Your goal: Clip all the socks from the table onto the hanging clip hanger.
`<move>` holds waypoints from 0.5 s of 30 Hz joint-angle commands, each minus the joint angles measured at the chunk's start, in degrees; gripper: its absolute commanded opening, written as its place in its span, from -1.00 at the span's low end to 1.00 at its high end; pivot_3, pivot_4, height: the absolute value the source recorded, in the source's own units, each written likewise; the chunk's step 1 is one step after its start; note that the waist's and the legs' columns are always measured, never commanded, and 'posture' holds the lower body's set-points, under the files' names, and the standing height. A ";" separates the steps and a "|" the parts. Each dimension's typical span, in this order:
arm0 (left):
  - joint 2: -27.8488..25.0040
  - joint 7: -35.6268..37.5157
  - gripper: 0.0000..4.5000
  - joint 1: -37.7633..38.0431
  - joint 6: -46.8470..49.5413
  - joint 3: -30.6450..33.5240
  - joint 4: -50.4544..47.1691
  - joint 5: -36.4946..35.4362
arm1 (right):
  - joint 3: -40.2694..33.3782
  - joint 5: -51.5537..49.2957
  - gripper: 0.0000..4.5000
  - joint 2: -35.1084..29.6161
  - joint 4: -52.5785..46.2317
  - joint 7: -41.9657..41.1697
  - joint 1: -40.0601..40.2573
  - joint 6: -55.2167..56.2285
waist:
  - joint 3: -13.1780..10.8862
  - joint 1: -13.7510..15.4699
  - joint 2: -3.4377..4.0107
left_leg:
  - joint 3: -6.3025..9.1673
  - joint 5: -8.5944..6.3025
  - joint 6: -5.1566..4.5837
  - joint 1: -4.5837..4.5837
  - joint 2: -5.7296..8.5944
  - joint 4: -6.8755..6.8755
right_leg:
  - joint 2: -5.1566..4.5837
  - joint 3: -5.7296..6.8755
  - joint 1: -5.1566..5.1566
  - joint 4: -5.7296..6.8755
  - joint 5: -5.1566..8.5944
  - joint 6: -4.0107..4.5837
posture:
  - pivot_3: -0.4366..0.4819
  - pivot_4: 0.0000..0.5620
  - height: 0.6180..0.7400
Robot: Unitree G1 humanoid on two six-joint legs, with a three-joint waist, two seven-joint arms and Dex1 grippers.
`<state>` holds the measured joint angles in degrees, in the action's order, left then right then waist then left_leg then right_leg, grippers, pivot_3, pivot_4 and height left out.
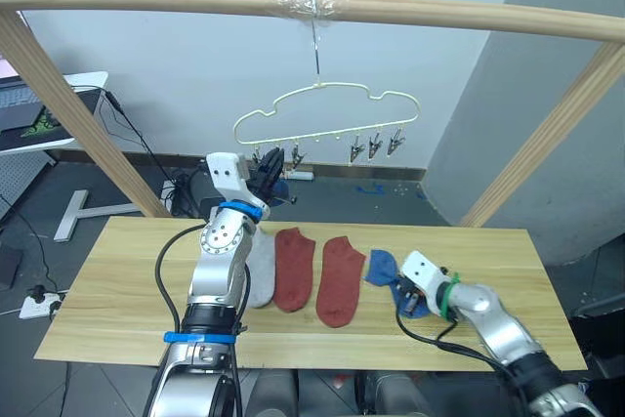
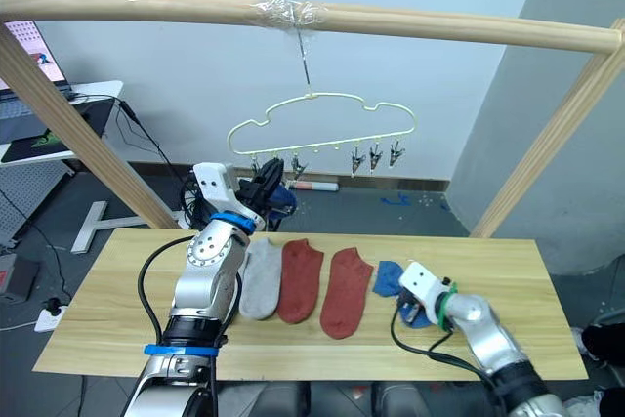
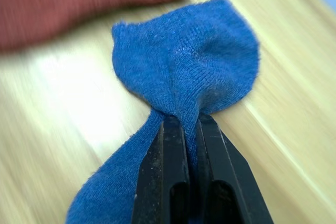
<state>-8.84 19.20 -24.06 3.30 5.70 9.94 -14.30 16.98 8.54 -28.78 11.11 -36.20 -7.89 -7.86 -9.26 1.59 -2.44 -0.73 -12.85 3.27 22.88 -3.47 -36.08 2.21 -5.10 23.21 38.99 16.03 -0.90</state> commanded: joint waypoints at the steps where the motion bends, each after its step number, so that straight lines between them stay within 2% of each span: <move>1: 1.04 1.47 -1.00 0.49 10.79 2.68 -2.73 -8.68 | 0.04 1.05 -1.00 -1.67 -7.95 -1.15 -0.46 4.81 | 0.01 -0.42 0.01 | 0.01 0.00 0.00 -0.03 -0.03 0.00 | 0.02 -0.01 0.00 0.03 0.00 -0.01 | 0.32 -0.51 1.00; 4: 1.27 1.14 -1.00 -0.56 25.17 8.62 -4.10 -22.47 | 0.50 1.06 -1.00 -3.05 -12.91 -2.71 -1.09 11.11 | 0.02 -0.46 0.02 | 0.16 0.00 0.00 -0.08 -0.12 0.00 | 0.17 0.01 -0.01 0.10 0.00 0.00 | 0.31 -0.50 1.00; 7: -0.58 0.54 -1.00 -3.05 36.58 14.25 -3.27 -34.02 | 0.20 -1.89 -1.00 -0.26 -17.26 -4.01 -3.67 10.31 | 0.01 -0.62 0.02 | 0.29 0.00 -0.01 -0.10 -0.17 0.00 | 0.27 0.06 -0.01 0.12 -0.01 0.01 | 0.29 -0.49 1.00; 15: -1.40 -1.57 -1.00 -5.97 45.27 18.84 -3.68 -44.09 | 1.37 -2.91 -1.00 8.04 -17.19 -2.94 -10.27 7.54 | 0.00 -0.14 -0.01 | 0.27 0.02 0.02 0.00 -0.13 -0.02 | 0.18 0.12 -0.02 0.02 -0.03 0.05 | 0.29 -0.48 1.00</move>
<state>-10.05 18.32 -29.50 46.66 23.76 7.06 -56.15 18.28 6.03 -21.26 -4.88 -39.45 -16.84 -0.27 -9.27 1.44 -2.45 -0.49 -12.83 3.30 22.90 -3.58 -36.10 2.36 -4.99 23.20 39.00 16.00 -0.84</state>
